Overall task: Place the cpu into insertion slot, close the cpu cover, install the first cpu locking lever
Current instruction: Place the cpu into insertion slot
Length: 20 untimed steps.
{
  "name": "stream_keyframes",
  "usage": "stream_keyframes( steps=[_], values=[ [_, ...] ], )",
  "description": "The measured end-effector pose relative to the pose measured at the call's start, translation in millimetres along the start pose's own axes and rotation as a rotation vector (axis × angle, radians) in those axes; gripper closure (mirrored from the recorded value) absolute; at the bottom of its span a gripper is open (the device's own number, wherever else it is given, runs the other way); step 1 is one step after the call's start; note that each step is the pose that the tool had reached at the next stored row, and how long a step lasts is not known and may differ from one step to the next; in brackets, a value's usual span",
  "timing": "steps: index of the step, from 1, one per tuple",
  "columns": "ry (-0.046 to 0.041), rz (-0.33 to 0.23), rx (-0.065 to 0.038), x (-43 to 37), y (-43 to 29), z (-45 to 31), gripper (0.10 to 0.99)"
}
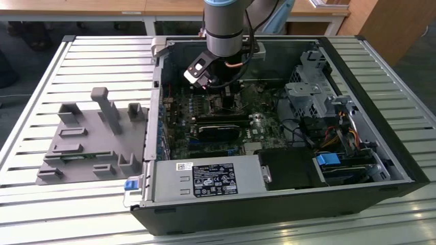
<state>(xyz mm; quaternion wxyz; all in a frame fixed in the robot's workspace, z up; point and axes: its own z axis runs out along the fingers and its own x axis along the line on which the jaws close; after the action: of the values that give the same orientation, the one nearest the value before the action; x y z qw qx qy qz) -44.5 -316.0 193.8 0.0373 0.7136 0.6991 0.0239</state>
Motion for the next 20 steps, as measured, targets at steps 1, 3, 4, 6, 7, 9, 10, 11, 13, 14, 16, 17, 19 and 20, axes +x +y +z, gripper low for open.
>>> stream_keyframes(
  steps=[1,3,4,6,7,9,10,11,13,14,16,17,19,20],
  values=[
    [0.0000,0.000,0.000,0.0,0.0,0.0,0.545],
    [0.0001,0.000,0.000,0.0,0.3,0.1,0.545],
    [0.0001,0.000,0.000,0.0,0.4,0.2,0.533],
    [0.0001,0.000,0.000,0.0,0.8,0.3,0.471],
    [0.0001,0.000,0.000,0.0,0.9,0.4,0.471],
    [0.0000,0.000,0.000,0.0,0.9,0.4,0.471],
    [0.0000,0.000,0.000,0.0,0.9,0.4,0.471],
    [0.0000,0.000,0.000,0.0,1.0,0.4,0.471],
    [0.0001,0.000,0.000,0.2,1.0,0.4,0.471],
    [0.0003,0.000,0.000,0.8,1.1,0.5,0.471],
    [-0.0001,0.001,0.000,1.7,1.0,0.4,0.471],
    [0.0000,0.002,0.000,2.1,1.0,0.4,0.471],
    [-0.0003,0.006,0.000,2.6,1.0,0.4,0.471],
    [-0.0002,0.009,0.000,2.8,0.9,0.5,0.471]
  ],
)
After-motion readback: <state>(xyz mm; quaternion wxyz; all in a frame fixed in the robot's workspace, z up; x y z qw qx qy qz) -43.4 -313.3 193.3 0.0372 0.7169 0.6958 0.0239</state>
